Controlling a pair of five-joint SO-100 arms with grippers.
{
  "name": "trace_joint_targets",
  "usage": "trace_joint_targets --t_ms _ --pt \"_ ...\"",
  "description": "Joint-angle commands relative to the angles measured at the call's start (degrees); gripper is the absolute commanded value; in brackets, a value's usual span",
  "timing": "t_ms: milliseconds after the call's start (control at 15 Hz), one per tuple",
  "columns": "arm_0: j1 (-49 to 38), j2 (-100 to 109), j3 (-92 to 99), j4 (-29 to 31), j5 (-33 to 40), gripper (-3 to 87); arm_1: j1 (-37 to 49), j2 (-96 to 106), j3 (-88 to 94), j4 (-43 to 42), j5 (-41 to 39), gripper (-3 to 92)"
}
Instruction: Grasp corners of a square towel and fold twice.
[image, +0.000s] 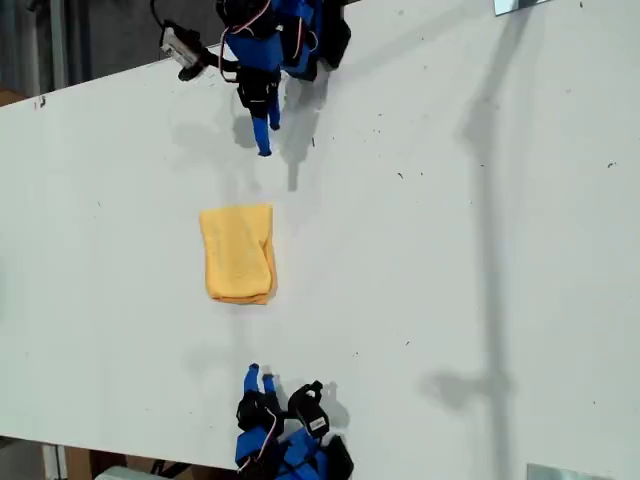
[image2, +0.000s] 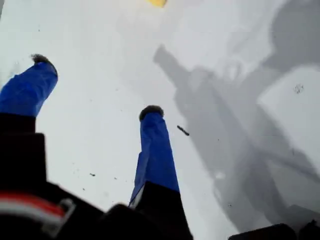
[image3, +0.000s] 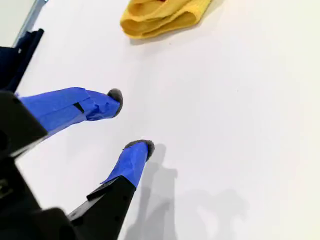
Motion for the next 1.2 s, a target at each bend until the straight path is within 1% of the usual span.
trace_joint_targets --t_ms 0,67,133,200,267,333,400,467,533,600,667,733,800,867,1133 --pt "-0.18 1.41 0.26 0.70 1.32 16.8 2.64 2.20 0.79 2.37 2.64 34.7" --pt "0.53 3.69 0.26 3.08 3.52 18.9 4.31 2.20 2.02 4.75 6.59 33.8" --pt "2.02 3.87 -0.09 4.04 7.12 21.1 4.75 2.20 2.90 4.75 8.09 36.1" --pt "5.36 3.87 -0.70 5.45 8.35 21.8 3.43 2.20 3.08 4.83 9.58 36.7" --pt "8.17 3.87 -0.70 6.50 7.03 21.6 3.60 2.20 3.16 4.31 10.11 30.2" --pt "9.40 3.87 -0.53 8.00 2.99 20.9 3.78 2.20 3.16 4.75 11.60 26.0" --pt "9.84 3.87 -0.53 8.09 3.43 20.3 3.69 2.20 3.43 4.13 13.89 24.8" --pt "9.76 3.87 -0.53 8.09 -2.02 20.1 2.29 2.20 3.34 3.43 18.19 24.7" --pt "9.76 3.87 -0.53 8.09 2.20 20.0 1.58 2.20 2.64 4.22 18.11 24.3" --pt "11.16 3.87 -0.44 8.09 6.50 19.8 1.58 2.20 2.29 5.54 11.95 24.1" --pt "13.45 3.78 -0.44 8.09 9.93 19.2 1.23 2.20 2.29 5.54 10.46 23.7" --pt "14.06 3.87 -0.35 7.82 19.86 18.4 1.05 2.20 2.29 5.54 10.46 22.8" --pt "13.97 3.87 -0.35 7.82 25.31 17.6 0.97 2.20 2.29 5.54 10.46 22.6" --pt "13.97 3.87 -0.18 7.38 28.39 17.0 0.88 2.20 2.29 5.54 10.46 22.5" --pt "13.97 3.87 -0.18 7.38 28.04 14.5 0.88 2.20 2.29 5.54 10.46 22.3"
